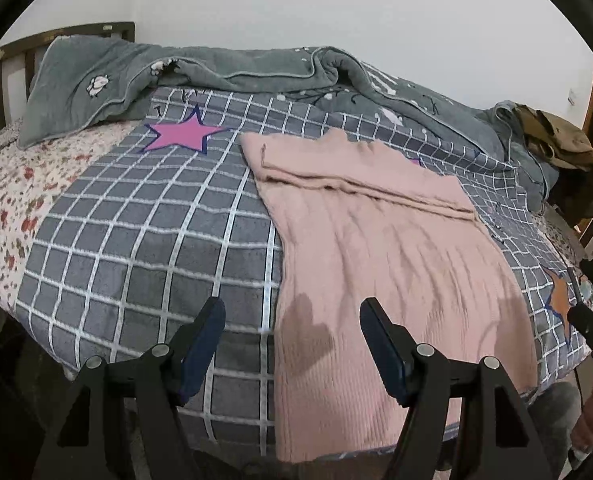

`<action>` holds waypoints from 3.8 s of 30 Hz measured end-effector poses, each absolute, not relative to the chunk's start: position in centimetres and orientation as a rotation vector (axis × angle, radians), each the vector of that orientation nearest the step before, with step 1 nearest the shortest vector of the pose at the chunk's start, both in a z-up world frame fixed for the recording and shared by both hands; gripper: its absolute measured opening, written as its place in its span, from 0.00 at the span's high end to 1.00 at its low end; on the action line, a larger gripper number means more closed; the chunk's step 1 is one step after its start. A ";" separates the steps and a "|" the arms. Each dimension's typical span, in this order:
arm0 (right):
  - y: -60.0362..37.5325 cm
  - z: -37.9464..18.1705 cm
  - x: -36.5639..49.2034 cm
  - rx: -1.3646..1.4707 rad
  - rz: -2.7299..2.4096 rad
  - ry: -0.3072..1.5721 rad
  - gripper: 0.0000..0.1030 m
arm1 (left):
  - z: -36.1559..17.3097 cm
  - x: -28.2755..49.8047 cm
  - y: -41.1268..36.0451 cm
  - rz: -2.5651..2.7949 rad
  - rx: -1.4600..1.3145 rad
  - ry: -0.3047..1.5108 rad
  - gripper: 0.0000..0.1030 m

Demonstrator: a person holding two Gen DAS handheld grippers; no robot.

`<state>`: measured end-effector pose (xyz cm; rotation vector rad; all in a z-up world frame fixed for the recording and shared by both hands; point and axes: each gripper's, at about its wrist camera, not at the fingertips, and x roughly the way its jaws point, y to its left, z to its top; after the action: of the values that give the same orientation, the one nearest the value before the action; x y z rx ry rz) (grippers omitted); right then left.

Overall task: Fold small clothes
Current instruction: 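Release the sweater and pull both tools back, then close both tools on the hem of the pink sweater, then lift the hem with both tools and fold it over toward the collar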

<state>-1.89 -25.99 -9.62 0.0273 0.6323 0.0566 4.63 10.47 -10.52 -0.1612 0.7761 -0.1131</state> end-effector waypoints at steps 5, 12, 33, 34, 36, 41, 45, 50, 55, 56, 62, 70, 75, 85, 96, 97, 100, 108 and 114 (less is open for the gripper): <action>-25.4 -11.0 -2.9 0.019 0.068 0.665 0.45 | -12.7 4.4 11.1 -0.137 -0.204 0.827 0.34; -24.9 -14.1 -2.8 0.049 0.091 0.731 0.45 | -15.2 4.3 10.3 -0.173 -0.174 0.871 0.35; -23.6 -18.8 -0.8 0.090 0.148 0.808 0.93 | -17.8 4.3 9.5 -0.229 -0.203 0.902 0.90; -23.4 -18.7 -0.9 0.073 0.145 0.807 0.94 | -17.6 4.3 9.6 -0.233 -0.216 0.901 0.91; -23.3 -18.2 -1.3 0.066 0.147 0.788 0.95 | -16.9 4.1 10.0 -0.256 -0.248 0.896 0.92; -24.5 -16.2 -2.1 0.160 0.191 0.737 0.95 | -14.7 3.4 10.9 -0.270 -0.287 0.860 0.92; -26.0 -14.5 -2.4 0.257 0.220 0.706 0.95 | -13.2 3.1 11.7 -0.283 -0.335 0.834 0.92; -26.6 -12.5 -2.6 0.289 0.215 0.680 0.95 | -11.6 2.9 12.5 -0.282 -0.377 0.817 0.92; -26.5 -11.1 -2.8 0.284 0.225 0.671 0.95 | -10.7 3.1 12.7 -0.278 -0.402 0.822 0.92; -26.4 -10.9 -2.8 0.283 0.227 0.670 0.95 | -10.5 3.2 12.6 -0.278 -0.407 0.826 0.92; -26.7 -9.2 -1.9 0.330 0.252 0.655 0.95 | -8.6 4.0 12.1 -0.272 -0.400 0.814 0.92; -26.7 -6.7 1.1 0.376 0.266 0.620 0.95 | -5.8 6.6 12.4 -0.258 -0.415 0.784 0.92; -26.8 -5.2 4.5 0.388 0.277 0.594 0.95 | -4.8 10.1 12.9 -0.252 -0.443 0.750 0.92; -26.0 -4.3 13.5 0.380 0.284 0.541 0.95 | -5.2 18.6 13.1 -0.251 -0.474 0.709 0.92; -26.5 -6.3 22.7 0.439 0.285 0.556 0.95 | -7.2 27.1 12.4 -0.231 -0.494 0.752 0.92; -26.4 -6.6 23.5 0.436 0.281 0.563 0.95 | -7.3 27.7 12.3 -0.236 -0.494 0.756 0.92; -26.1 -7.3 25.6 0.410 0.271 0.574 0.95 | -7.9 30.3 11.8 -0.251 -0.501 0.769 0.92; -26.9 -9.9 32.0 0.397 0.211 0.613 0.85 | -10.1 35.8 11.5 -0.223 -0.524 0.767 0.88; -28.8 -12.9 34.2 0.460 0.183 0.639 0.60 | -11.2 37.3 12.9 -0.155 -0.462 0.751 0.51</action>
<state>34.17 -28.82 -12.93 0.4601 0.6388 0.1835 37.33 12.86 -11.17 -0.4620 0.7507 -0.1547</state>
